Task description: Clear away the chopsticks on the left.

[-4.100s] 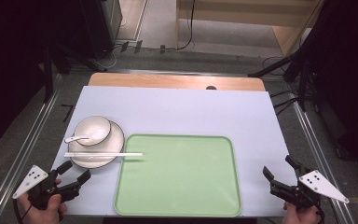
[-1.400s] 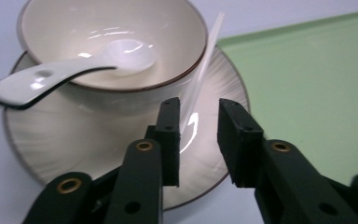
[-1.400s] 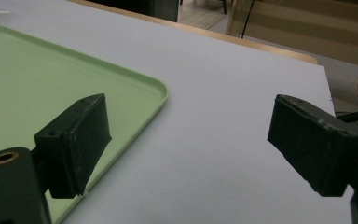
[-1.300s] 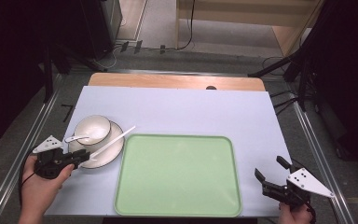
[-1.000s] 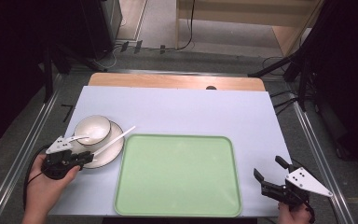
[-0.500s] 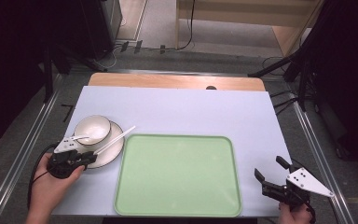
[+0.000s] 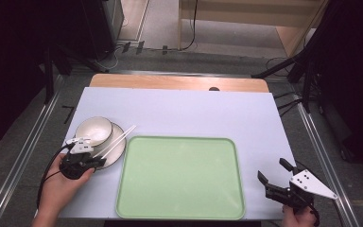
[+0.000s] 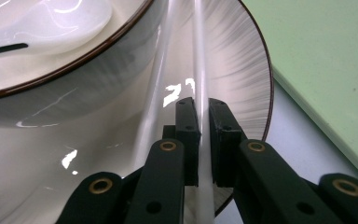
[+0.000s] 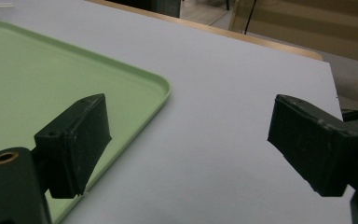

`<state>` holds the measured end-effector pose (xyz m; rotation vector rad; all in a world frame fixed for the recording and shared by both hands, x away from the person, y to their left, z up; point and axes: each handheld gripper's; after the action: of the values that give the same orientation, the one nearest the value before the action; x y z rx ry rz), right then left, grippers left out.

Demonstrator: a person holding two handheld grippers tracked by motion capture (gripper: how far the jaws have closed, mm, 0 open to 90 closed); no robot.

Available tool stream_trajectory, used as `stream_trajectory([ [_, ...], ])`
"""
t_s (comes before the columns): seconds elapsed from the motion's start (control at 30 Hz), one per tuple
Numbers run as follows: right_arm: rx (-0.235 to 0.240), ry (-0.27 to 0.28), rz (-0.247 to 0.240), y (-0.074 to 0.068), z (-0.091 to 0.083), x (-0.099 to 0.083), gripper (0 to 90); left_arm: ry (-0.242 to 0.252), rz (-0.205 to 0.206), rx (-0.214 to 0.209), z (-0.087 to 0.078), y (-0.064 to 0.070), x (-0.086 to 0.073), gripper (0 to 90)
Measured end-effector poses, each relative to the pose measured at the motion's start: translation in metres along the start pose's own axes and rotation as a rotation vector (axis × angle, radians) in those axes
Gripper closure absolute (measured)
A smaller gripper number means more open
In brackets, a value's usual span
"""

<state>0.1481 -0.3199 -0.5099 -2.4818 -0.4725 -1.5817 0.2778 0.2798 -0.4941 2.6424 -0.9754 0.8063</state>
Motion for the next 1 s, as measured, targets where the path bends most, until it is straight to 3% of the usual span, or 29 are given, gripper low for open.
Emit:
stream_trajectory([
  [0.13,0.0,-0.001,-0.002,0.0,0.0,0.0,12.9,0.022,0.004,-0.001,-0.004,0.001,0.001,85.5],
  [0.3,0.0,0.0,0.001,0.0,0.0,0.0,12.9,0.121,-0.022,-0.033,-0.021,0.007,0.005,85.6],
  [0.4,-0.001,0.001,-0.001,0.0,0.001,0.0,12.9,0.147,-0.022,-0.062,-0.028,0.016,0.008,85.6],
  [0.57,0.002,0.004,-0.004,0.0,0.001,0.001,13.0,0.149,-0.006,-0.098,-0.03,0.038,0.016,85.6],
  [0.73,0.001,0.004,-0.001,0.0,0.0,0.0,13.0,0.145,-0.002,-0.12,-0.02,0.064,0.023,85.6],
  [0.87,0.002,0.004,-0.001,0.0,0.0,0.0,12.9,0.132,-0.01,-0.134,-0.009,0.077,0.024,85.6],
  [0.9,0.003,0.004,-0.001,0.0,0.0,0.0,12.9,0.118,-0.025,-0.156,0.001,0.087,0.024,85.6],
  [1.0,0.003,0.005,-0.001,0.0,0.0,0.001,12.9,0.086,-0.031,-0.165,0.013,0.098,0.023,85.6],
])
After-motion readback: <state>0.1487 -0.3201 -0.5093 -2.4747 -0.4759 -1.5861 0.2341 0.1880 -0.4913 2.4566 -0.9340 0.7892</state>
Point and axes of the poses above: each handheld gripper's, and its own axes: z roughly forward along the jaws, x roughly out of its top, y roughly to its right, and after that the axes turned 3 degrees about -y, right-handed
